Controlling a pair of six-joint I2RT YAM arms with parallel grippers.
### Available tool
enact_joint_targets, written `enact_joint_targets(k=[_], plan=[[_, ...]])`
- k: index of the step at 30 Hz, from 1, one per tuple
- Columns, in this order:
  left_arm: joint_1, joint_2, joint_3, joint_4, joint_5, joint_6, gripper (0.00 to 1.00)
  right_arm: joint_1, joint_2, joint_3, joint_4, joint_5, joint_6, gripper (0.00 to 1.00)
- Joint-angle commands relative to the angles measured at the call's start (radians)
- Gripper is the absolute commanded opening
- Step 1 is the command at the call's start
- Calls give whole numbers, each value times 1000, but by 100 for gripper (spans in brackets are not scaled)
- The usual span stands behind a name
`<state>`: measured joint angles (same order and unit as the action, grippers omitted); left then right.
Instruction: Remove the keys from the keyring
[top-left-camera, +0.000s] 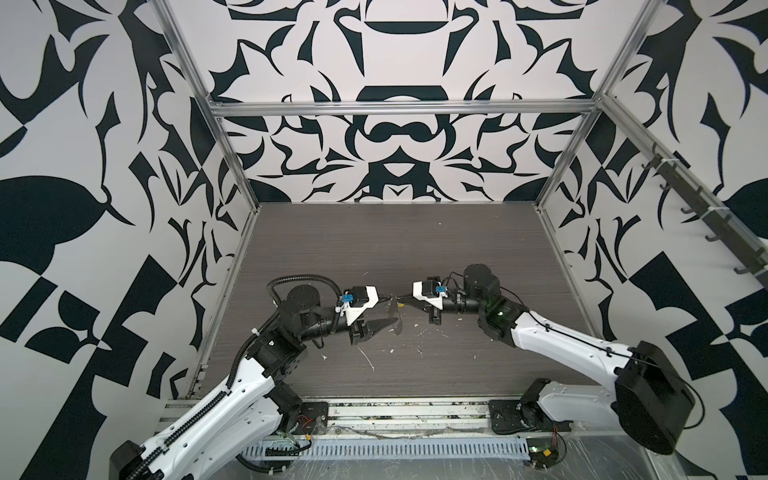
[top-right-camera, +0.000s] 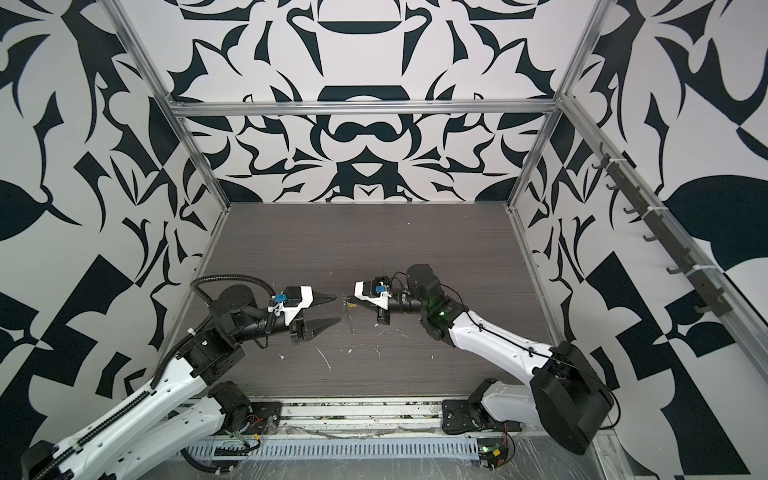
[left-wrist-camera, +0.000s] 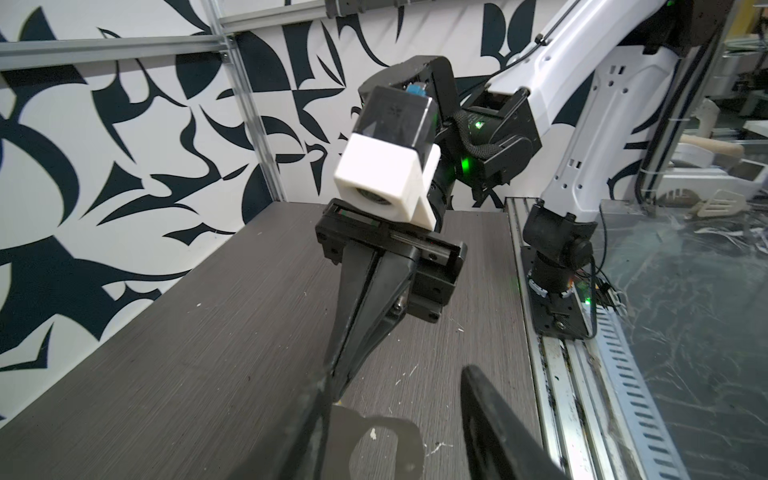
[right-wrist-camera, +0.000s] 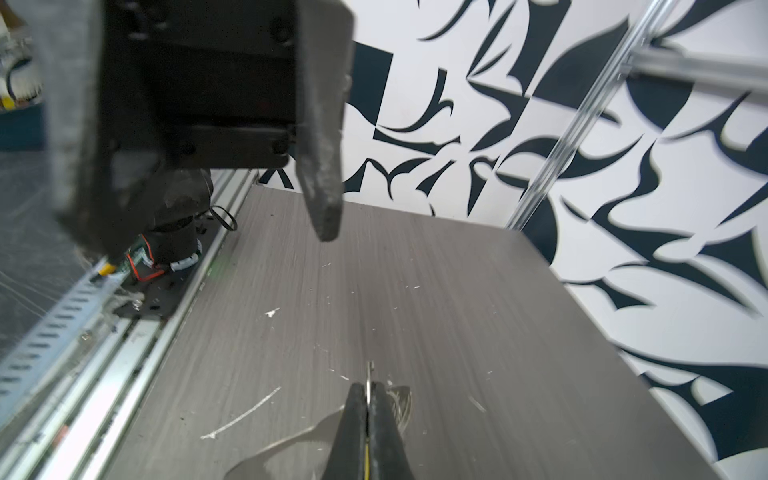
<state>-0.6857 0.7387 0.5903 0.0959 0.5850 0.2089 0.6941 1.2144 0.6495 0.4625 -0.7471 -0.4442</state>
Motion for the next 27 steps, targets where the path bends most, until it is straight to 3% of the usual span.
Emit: enact_joint_targets(k=[1,7,14,27], plan=[[34,18,34,-45,98,63,53,-4,-47,-11,125,-3,-97,0],[120,105,79,2,215,59,50,-11,-26,-15,247,-18,-6,0],[206,232,136,46,349,55,46,-14,-7,8,257,-23,-2,0],[223,329,149,97,404,69,37,-25,40,56,321,-55,77,0]])
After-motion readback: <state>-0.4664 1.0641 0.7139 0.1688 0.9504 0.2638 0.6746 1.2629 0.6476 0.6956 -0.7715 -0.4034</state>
